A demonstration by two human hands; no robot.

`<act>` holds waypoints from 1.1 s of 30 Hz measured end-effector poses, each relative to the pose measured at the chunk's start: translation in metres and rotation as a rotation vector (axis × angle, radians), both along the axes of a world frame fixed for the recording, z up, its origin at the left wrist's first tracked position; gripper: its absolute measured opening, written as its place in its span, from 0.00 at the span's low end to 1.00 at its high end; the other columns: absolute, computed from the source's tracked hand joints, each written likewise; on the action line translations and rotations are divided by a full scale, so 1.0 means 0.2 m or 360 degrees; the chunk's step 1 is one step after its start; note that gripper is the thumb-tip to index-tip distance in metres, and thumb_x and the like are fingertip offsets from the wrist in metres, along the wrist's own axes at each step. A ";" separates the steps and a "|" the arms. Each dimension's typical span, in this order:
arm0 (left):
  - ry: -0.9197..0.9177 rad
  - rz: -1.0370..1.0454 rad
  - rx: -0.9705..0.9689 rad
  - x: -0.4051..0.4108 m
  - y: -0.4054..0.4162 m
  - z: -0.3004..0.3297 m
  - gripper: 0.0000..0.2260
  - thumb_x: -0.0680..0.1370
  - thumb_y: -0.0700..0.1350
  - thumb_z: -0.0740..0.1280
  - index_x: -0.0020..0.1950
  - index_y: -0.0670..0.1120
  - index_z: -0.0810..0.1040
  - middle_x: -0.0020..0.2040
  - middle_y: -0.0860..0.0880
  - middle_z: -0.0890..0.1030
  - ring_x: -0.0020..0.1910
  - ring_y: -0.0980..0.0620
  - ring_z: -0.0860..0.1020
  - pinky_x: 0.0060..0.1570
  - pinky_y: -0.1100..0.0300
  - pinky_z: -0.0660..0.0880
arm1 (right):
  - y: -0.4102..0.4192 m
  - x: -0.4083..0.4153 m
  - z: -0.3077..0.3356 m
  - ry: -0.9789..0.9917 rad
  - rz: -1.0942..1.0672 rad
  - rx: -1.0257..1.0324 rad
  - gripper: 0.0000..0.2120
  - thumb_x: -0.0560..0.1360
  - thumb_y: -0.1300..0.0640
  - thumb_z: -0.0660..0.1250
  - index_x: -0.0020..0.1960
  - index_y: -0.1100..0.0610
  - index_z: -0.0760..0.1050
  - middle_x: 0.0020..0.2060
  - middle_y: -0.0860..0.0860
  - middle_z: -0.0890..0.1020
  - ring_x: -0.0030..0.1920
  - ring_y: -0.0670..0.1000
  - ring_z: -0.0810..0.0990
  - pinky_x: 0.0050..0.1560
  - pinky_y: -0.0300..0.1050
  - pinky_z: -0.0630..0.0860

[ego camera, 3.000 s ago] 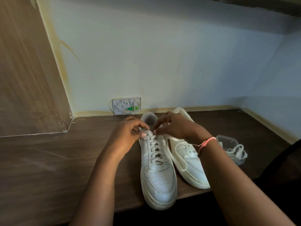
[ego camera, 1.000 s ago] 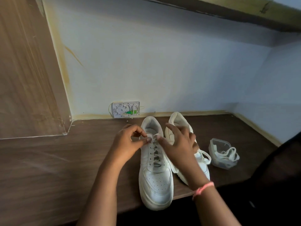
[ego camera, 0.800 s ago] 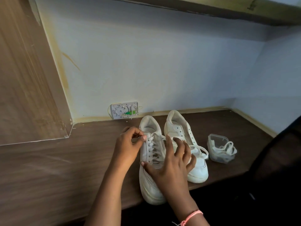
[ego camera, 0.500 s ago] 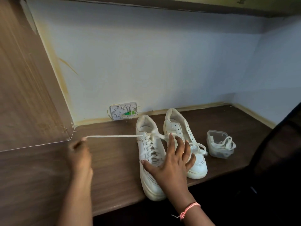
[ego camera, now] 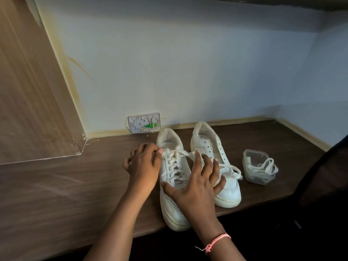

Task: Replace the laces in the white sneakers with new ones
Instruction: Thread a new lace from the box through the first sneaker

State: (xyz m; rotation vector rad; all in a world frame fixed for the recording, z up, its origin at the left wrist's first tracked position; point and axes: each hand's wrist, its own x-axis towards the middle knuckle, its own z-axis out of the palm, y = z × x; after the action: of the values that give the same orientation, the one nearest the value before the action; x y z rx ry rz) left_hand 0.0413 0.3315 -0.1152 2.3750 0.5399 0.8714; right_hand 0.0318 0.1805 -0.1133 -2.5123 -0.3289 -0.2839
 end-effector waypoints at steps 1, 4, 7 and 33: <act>-0.0007 0.0027 -0.0121 0.02 0.05 -0.01 0.09 0.81 0.55 0.60 0.48 0.54 0.76 0.47 0.57 0.76 0.53 0.49 0.74 0.60 0.47 0.65 | 0.00 0.00 -0.01 0.0001 -0.0004 0.0011 0.57 0.63 0.24 0.61 0.78 0.49 0.36 0.77 0.50 0.42 0.75 0.53 0.30 0.73 0.64 0.37; -0.0297 0.0339 -0.0686 0.01 0.33 -0.04 0.20 0.76 0.66 0.55 0.49 0.53 0.77 0.45 0.46 0.81 0.48 0.39 0.79 0.55 0.40 0.74 | 0.01 0.00 -0.01 0.0001 -0.0014 0.0054 0.58 0.61 0.25 0.63 0.78 0.49 0.37 0.77 0.50 0.44 0.76 0.53 0.31 0.73 0.65 0.38; -0.0269 0.0755 -0.0754 -0.10 0.57 -0.07 0.19 0.78 0.61 0.56 0.46 0.48 0.76 0.51 0.38 0.79 0.56 0.34 0.75 0.62 0.36 0.68 | 0.01 0.00 -0.01 0.0004 -0.0009 0.0036 0.58 0.62 0.26 0.63 0.78 0.50 0.36 0.77 0.50 0.43 0.75 0.53 0.30 0.73 0.65 0.39; 0.0008 -0.0313 -0.1352 -0.05 0.14 0.08 0.09 0.82 0.50 0.61 0.47 0.47 0.75 0.47 0.53 0.85 0.55 0.50 0.81 0.57 0.51 0.70 | -0.04 0.09 0.05 0.0073 0.0213 -0.0137 0.56 0.63 0.23 0.62 0.78 0.47 0.39 0.78 0.46 0.48 0.76 0.52 0.33 0.71 0.65 0.32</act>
State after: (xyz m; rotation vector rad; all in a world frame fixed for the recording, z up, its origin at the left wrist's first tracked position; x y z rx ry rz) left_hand 0.0311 0.3590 -0.0988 1.6129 0.5284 0.4167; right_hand 0.0497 0.1733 -0.1035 -2.5625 -0.4984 -0.1617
